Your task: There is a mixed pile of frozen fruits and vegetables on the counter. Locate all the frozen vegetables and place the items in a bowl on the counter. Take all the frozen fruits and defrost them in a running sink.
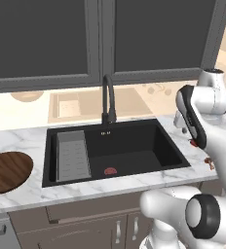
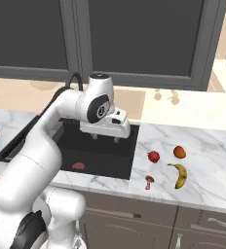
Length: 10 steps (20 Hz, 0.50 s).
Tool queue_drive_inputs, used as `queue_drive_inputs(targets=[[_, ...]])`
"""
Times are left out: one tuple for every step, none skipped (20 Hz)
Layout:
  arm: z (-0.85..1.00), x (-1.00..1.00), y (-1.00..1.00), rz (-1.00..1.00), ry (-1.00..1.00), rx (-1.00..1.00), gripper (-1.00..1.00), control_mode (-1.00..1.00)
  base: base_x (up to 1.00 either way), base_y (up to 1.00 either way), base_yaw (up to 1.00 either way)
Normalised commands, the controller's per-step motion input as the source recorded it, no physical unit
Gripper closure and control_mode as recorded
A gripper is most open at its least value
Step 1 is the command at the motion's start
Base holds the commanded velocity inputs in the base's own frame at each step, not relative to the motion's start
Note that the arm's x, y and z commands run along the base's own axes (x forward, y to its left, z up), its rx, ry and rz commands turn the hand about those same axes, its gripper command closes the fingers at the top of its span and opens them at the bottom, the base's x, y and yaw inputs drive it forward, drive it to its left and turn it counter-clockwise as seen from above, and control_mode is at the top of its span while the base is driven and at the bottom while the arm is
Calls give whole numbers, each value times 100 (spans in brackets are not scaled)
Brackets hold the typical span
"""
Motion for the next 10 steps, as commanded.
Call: queue_drive_inputs(targets=[[-36, -5, -45, -12, 22, -3, -100, -100, 0, 0, 0], [-39, -5, -45, -13, 23, -3, -100, -100, 0, 0, 0], [-40, -5, -43, -13, 23, -3, -100, -100, 0, 0, 0], [-42, -5, -41, -14, 24, -4, -100, -100, 0, 0, 0], [-45, -2, -40, -14, 24, -4, -100, -100, 0, 0, 0], [-47, 0, -40, -13, 24, -4, -100, -100, 0, 0, 0], [-52, 0, -39, -12, 24, -4, -100, -100, 0, 0, 0], [-61, 5, -41, -11, 25, -3, -100, -100, 0, 0, 0], [-68, 11, -45, -9, 24, 0, -100, -100, 0, 0, 0], [-67, 18, -46, -7, 24, 0, -100, -100, 0, 0, 0]])
